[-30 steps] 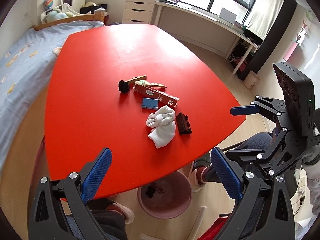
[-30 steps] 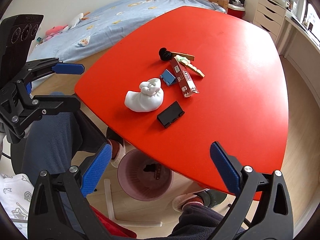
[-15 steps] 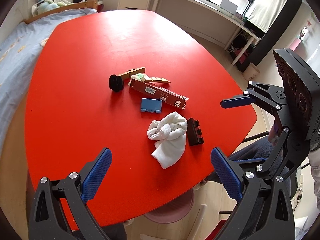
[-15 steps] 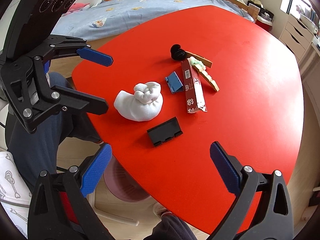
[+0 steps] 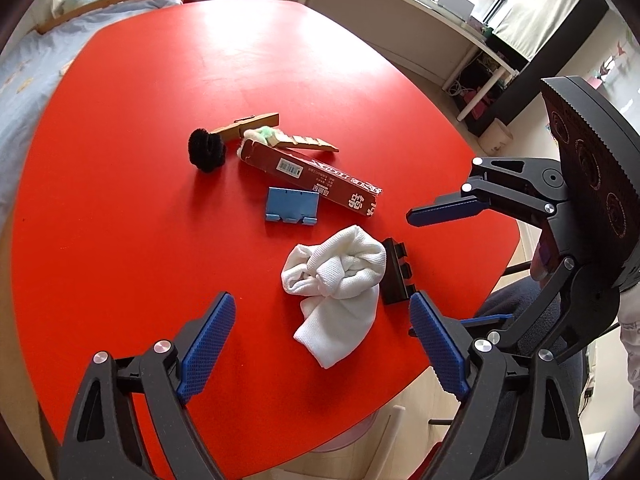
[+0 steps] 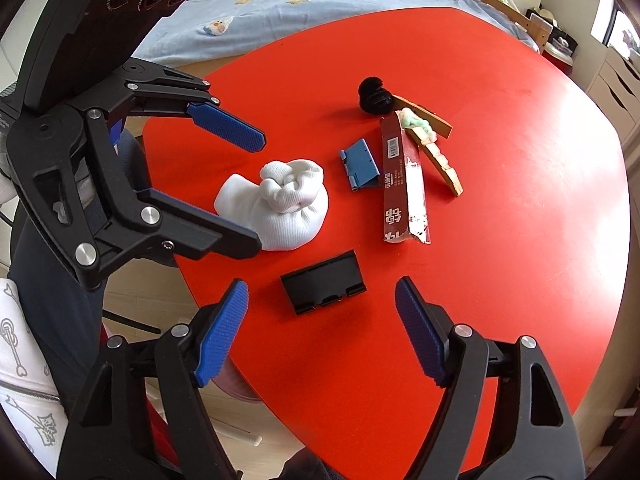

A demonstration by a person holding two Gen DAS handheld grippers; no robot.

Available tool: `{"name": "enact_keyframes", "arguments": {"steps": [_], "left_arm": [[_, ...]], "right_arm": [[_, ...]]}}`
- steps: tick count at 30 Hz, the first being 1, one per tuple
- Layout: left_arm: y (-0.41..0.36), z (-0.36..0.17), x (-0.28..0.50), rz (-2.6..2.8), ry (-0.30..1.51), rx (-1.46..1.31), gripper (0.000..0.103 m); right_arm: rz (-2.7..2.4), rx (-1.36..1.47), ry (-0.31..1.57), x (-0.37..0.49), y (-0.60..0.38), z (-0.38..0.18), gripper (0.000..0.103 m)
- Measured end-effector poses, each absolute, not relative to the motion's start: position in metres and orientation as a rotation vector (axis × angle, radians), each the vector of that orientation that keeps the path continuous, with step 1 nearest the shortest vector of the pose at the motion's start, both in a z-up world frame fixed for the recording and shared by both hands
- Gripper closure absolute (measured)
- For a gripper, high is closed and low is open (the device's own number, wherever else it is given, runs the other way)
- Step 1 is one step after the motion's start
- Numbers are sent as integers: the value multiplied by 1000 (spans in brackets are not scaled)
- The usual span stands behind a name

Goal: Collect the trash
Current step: 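Grasp the white sock with the left tool while the right grasps the black case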

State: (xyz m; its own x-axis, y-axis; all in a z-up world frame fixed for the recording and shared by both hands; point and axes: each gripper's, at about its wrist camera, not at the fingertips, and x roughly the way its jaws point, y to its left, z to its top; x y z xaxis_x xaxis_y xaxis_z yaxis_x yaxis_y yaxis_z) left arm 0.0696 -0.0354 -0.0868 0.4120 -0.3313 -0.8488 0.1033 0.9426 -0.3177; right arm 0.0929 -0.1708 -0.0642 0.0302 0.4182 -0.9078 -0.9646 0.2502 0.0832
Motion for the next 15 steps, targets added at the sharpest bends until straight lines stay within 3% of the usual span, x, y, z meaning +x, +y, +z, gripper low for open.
{"name": "enact_keyframes", "arguments": {"steps": [5, 15], "left_arm": [[-36, -90, 73, -279, 1123, -232, 33], [-39, -85, 75, -294, 1124, -218, 65]], "right_arm": [[1220, -687, 1012, 96, -172, -67, 35], [1231, -694, 1000, 92, -168, -70, 58]]}}
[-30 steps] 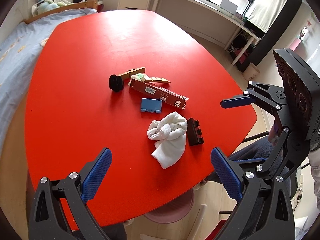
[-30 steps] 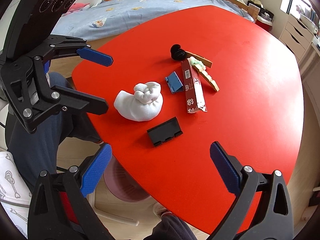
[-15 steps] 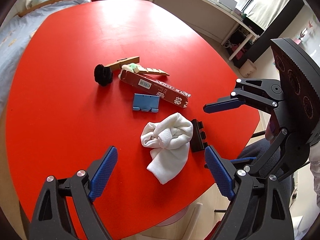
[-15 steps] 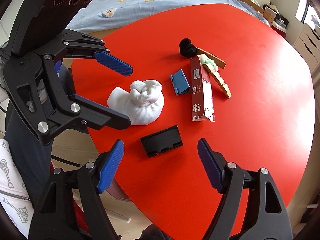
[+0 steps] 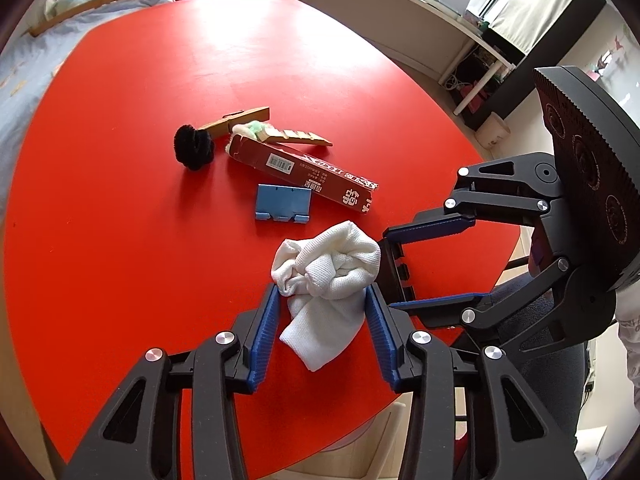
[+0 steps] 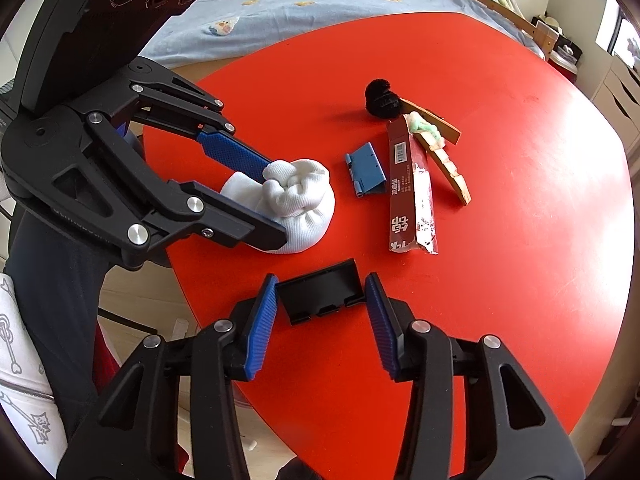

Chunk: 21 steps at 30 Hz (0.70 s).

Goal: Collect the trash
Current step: 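Grasp the white sock with the left tool while the right grasps the black case, then carry the sock and black case with both tools over the wastebasket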

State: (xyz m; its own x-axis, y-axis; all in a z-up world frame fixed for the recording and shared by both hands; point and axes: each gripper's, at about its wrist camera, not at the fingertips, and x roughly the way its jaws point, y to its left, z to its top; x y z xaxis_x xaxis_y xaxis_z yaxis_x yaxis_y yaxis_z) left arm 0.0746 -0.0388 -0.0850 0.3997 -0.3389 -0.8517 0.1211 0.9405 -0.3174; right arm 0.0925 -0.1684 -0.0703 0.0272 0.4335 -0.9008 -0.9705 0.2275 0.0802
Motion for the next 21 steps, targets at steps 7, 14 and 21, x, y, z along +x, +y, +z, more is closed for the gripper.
{"name": "enact_keyframes", "arguments": {"steps": [7, 14, 21], "left_arm": [[-36, -83, 71, -278, 1115, -206, 72], [-31, -76, 60, -266, 1093, -205, 72], [-29, -61, 50, -260, 1067, -202, 72]], "right_arm": [[1215, -677, 990, 90, -171, -66, 58], [1165, -636, 1002, 87, -176, -58, 58], [1105, -573, 1002, 83, -184, -45, 58]]}}
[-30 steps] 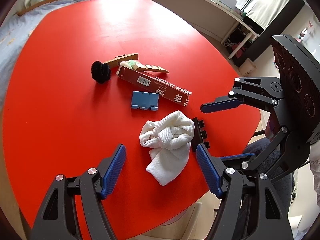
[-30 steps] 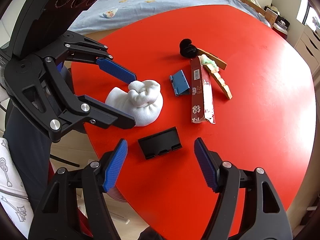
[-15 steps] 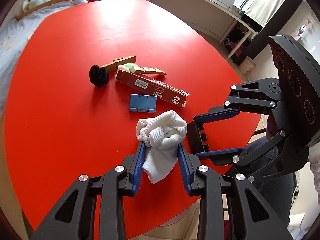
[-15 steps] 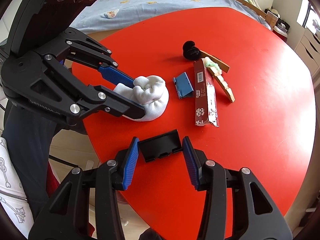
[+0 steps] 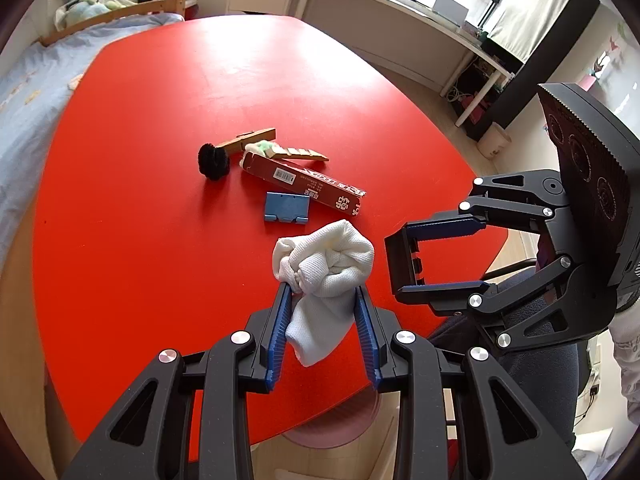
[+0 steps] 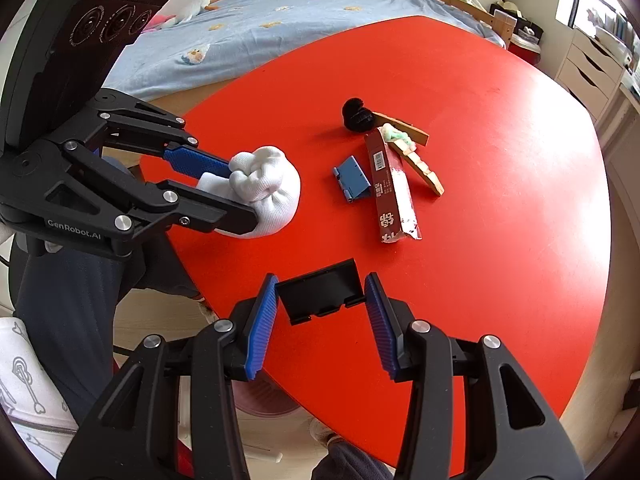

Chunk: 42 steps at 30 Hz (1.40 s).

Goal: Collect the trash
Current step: 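Carry the sock and black case with both tools over the wastebasket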

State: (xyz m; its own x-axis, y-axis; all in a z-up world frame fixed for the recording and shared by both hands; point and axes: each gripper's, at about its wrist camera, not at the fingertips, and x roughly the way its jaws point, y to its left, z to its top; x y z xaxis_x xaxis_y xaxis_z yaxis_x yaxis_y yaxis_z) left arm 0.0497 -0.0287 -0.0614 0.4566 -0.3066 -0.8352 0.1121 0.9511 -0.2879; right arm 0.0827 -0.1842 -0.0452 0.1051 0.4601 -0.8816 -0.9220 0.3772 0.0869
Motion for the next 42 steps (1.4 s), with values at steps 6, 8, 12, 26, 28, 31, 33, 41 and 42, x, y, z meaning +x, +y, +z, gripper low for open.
{"name": "enact_keyframes", "arguments": {"steps": [6, 8, 12, 26, 28, 31, 33, 41, 42], "left_arm": [[-33, -44, 32, -250, 1032, -185, 72], [-34, -38, 25, -245, 1020, -178, 72], [-36, -28, 11, -235, 992, -171, 72], [-44, -19, -28, -210, 954, -171, 72], [-45, -20, -32, -207, 955, -171, 72], [-47, -21, -39, -210, 955, -177, 72], [-49, -22, -45, -211, 958, -175, 72], [-57, -27, -64, -228, 976, -170, 72], [-57, -29, -67, -227, 979, -172, 72]], "right_arm": [[1053, -516, 997, 76, -195, -33, 58], [1038, -496, 992, 73, -199, -28, 58], [1018, -457, 978, 62, -206, -18, 58], [951, -339, 927, 21, -234, 7, 58], [944, -335, 923, 15, -238, 9, 58], [938, -332, 919, 8, -243, 12, 58], [936, -333, 918, 1, -246, 12, 58], [931, -339, 945, -19, -256, 4, 58], [931, -337, 952, -22, -257, 1, 58]]}}
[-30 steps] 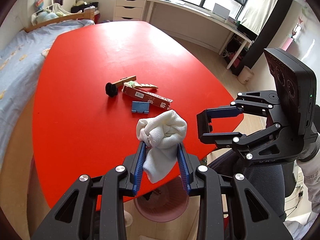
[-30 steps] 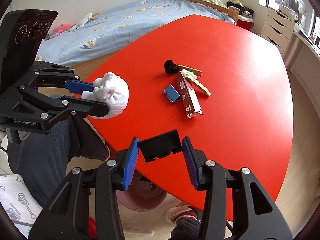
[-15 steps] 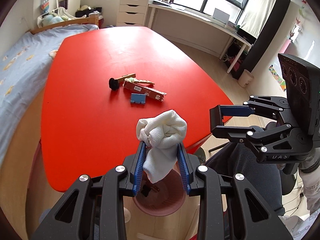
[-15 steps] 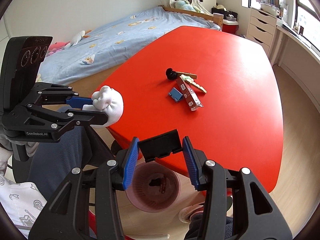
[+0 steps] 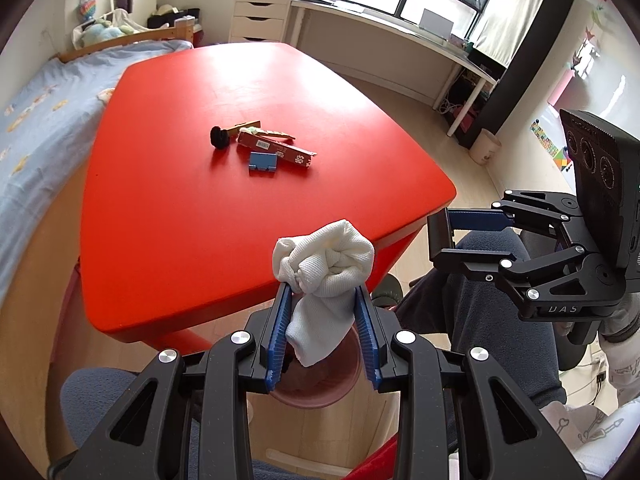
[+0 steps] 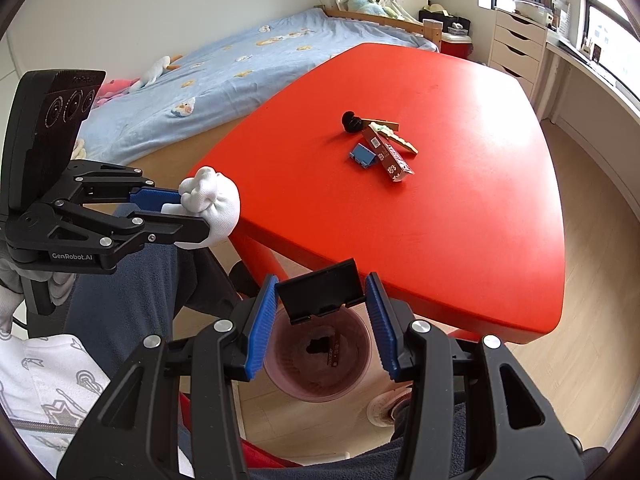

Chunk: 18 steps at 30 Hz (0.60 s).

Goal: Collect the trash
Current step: 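Carry the sock and black case with both tools over the wastebasket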

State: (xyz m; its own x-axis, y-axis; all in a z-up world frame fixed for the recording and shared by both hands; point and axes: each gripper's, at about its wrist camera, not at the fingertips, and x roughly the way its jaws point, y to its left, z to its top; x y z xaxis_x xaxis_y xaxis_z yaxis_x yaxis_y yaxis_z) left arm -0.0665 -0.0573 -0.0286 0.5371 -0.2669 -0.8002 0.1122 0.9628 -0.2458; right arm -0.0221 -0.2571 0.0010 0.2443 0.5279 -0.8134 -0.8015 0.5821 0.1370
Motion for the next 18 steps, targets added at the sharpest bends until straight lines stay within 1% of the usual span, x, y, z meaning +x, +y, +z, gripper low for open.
{"name": "enact_keyframes", "arguments": {"steps": [8, 18], "left_arm": [[-64, -40, -76, -241, 1008, -183, 72], [-67, -40, -78, -251, 1006, -178, 71]], "right_arm": [[936, -319, 981, -31, -260, -8, 58], [938, -318, 982, -32, -260, -8, 58]]}}
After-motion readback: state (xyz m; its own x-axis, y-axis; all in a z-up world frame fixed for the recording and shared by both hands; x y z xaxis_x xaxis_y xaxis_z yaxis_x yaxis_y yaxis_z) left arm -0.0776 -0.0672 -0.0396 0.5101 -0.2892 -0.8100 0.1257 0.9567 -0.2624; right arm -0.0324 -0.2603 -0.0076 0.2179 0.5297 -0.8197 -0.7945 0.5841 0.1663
